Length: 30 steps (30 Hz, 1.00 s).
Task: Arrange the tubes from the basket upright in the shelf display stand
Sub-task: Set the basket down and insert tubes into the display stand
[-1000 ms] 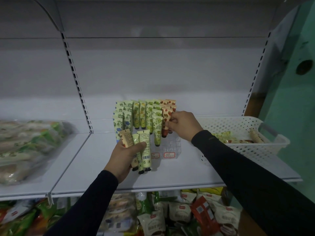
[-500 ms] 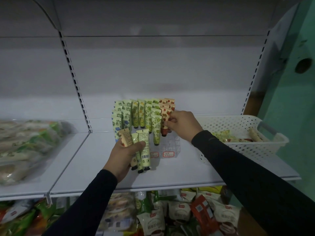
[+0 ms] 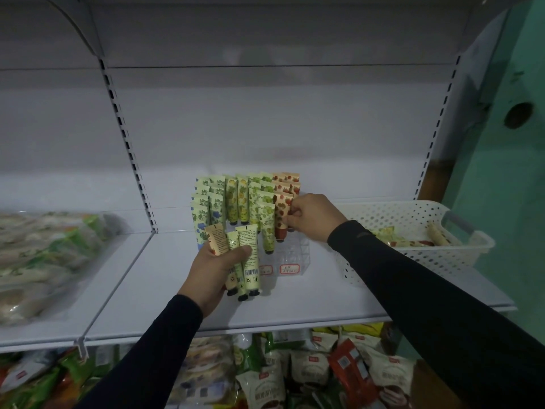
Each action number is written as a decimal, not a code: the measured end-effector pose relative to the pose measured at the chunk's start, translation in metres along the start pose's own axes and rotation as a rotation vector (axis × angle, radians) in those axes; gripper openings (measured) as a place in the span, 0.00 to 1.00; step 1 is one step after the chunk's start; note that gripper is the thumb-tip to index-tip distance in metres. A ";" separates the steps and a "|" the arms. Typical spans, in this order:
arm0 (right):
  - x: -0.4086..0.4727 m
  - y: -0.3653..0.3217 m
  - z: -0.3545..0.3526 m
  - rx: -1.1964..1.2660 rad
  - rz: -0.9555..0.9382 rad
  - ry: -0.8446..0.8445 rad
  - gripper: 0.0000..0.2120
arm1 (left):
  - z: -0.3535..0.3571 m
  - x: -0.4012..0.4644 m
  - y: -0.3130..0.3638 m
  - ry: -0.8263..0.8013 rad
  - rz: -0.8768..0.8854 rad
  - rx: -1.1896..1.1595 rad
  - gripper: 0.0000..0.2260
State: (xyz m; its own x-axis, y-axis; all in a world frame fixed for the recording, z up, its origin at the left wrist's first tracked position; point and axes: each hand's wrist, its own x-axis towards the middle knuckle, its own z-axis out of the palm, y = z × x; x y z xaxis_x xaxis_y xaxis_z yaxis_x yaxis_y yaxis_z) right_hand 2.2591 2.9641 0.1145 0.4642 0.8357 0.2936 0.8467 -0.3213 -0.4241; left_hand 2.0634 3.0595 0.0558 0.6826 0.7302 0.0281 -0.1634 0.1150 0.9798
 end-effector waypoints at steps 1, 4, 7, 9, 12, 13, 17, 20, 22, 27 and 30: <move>0.000 0.000 0.000 0.008 0.005 0.001 0.13 | 0.000 0.000 0.000 -0.001 0.000 0.001 0.10; -0.001 -0.004 -0.002 -0.015 0.013 0.004 0.15 | 0.000 0.000 0.000 0.006 -0.005 -0.004 0.10; -0.002 -0.007 -0.005 -0.043 0.018 0.045 0.19 | 0.000 0.000 0.001 0.018 -0.009 -0.012 0.10; -0.002 -0.009 -0.008 -0.039 0.018 0.073 0.20 | 0.001 0.000 0.001 0.016 -0.006 -0.007 0.09; -0.002 -0.012 -0.009 -0.053 0.009 0.104 0.21 | 0.002 -0.001 0.000 0.010 -0.002 0.001 0.09; -0.002 -0.013 -0.008 -0.063 0.007 0.112 0.22 | 0.002 -0.001 0.000 0.007 0.000 0.003 0.09; 0.001 -0.014 -0.004 -0.092 -0.006 0.137 0.23 | 0.003 -0.001 0.001 0.002 0.006 0.007 0.10; 0.003 -0.013 -0.002 -0.104 -0.020 0.158 0.23 | 0.002 -0.001 0.001 0.006 0.003 0.005 0.10; 0.004 -0.012 -0.001 -0.106 -0.027 0.176 0.23 | 0.000 -0.001 0.001 0.008 0.003 0.006 0.10; 0.004 -0.008 0.000 -0.101 -0.024 0.174 0.23 | 0.000 -0.001 0.001 0.009 0.007 0.005 0.09; 0.006 -0.007 0.000 -0.080 -0.014 0.162 0.23 | 0.002 -0.001 0.001 0.001 0.011 0.006 0.08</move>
State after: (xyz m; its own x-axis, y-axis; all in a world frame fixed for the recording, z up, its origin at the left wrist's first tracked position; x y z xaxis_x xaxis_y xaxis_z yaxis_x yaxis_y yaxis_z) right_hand 2.2562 2.9714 0.1193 0.4823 0.7596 0.4363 0.8686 -0.3500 -0.3509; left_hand 2.0634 3.0576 0.0569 0.6797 0.7324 0.0387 -0.1668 0.1029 0.9806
